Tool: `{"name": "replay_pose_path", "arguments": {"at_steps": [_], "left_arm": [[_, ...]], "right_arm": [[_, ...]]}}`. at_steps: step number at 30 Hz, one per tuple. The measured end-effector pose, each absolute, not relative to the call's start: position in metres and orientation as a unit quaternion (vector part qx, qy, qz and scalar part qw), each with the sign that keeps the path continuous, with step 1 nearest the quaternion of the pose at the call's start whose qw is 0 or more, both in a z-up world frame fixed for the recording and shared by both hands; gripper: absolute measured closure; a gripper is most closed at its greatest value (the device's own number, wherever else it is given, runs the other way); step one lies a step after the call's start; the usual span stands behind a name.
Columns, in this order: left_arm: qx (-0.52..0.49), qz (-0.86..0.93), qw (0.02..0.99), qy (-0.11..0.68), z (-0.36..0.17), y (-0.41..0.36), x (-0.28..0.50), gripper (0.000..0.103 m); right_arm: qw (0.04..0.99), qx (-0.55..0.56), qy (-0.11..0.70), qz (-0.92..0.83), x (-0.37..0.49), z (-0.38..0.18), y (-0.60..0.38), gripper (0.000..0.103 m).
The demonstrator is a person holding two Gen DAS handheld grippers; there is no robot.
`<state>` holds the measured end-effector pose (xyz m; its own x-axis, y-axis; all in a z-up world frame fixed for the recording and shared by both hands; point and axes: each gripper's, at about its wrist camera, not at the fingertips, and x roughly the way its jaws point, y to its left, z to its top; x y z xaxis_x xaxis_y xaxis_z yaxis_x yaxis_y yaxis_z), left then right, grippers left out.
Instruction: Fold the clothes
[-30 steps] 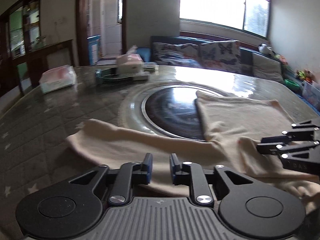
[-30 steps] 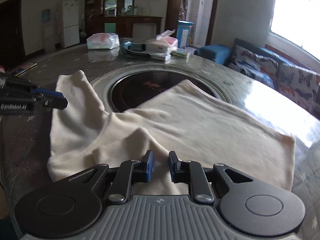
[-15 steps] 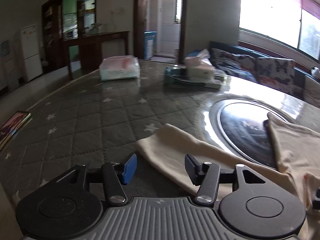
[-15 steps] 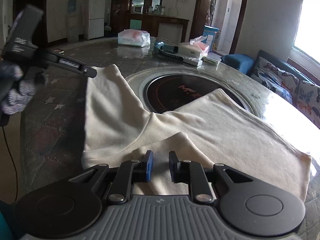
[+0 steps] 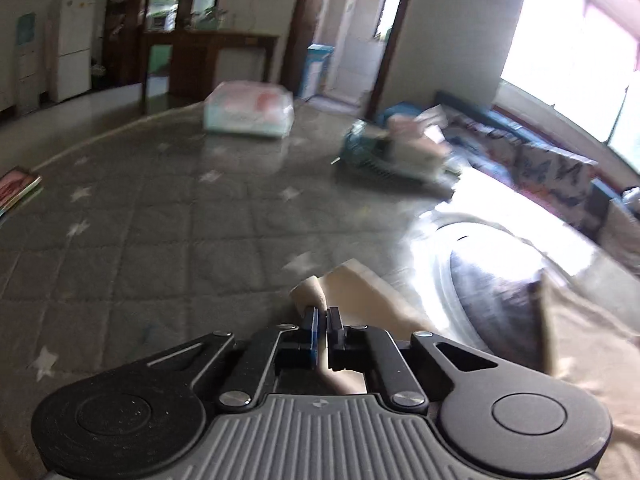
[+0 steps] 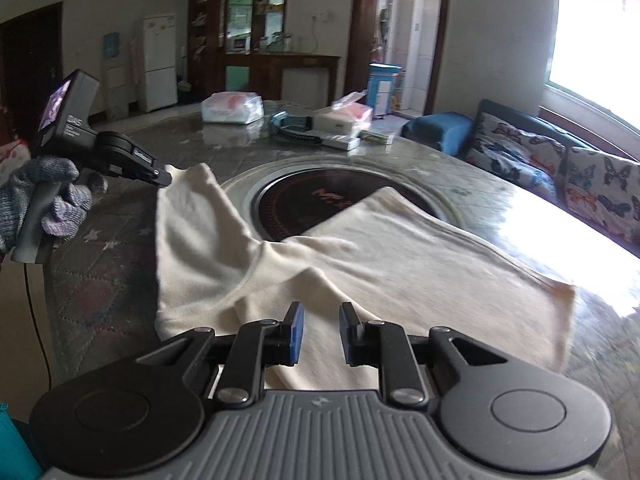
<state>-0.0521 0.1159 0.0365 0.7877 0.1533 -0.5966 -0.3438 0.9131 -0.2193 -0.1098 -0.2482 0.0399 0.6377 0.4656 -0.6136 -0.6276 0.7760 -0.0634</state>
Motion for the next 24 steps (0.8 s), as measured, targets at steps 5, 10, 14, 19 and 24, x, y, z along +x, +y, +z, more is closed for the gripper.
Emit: {"name": "replay_pose_path", "arguments": {"at_steps": [5, 10, 14, 19, 24], "left_arm": [[-0.159, 0.035, 0.953, 0.254, 0.073, 0.071, -0.065, 0.1], [-0.136, -0.079, 0.962, 0.223, 0.102, 0.008, -0.075, 0.1], [-0.11, -0.165, 0.954, 0.224, 0.11, -0.045, -0.083, 0.1], [-0.08, -0.256, 0.93, 0.252, 0.095, -0.104, -0.09, 0.099], [-0.024, -0.321, 0.899, 0.296, 0.065, -0.149, -0.101, 0.094]], "right_arm": [[0.909, -0.108, 0.296, 0.272, -0.115, 0.042, -0.277, 0.084], [0.923, -0.064, 0.299, 0.234, -0.118, 0.043, -0.313, 0.084], [0.932, -0.045, 0.292, 0.21, -0.124, 0.045, -0.336, 0.084], [0.938, -0.011, 0.297, 0.176, -0.128, 0.043, -0.364, 0.084], [0.938, 0.011, 0.31, 0.153, -0.134, 0.037, -0.382, 0.084]]}}
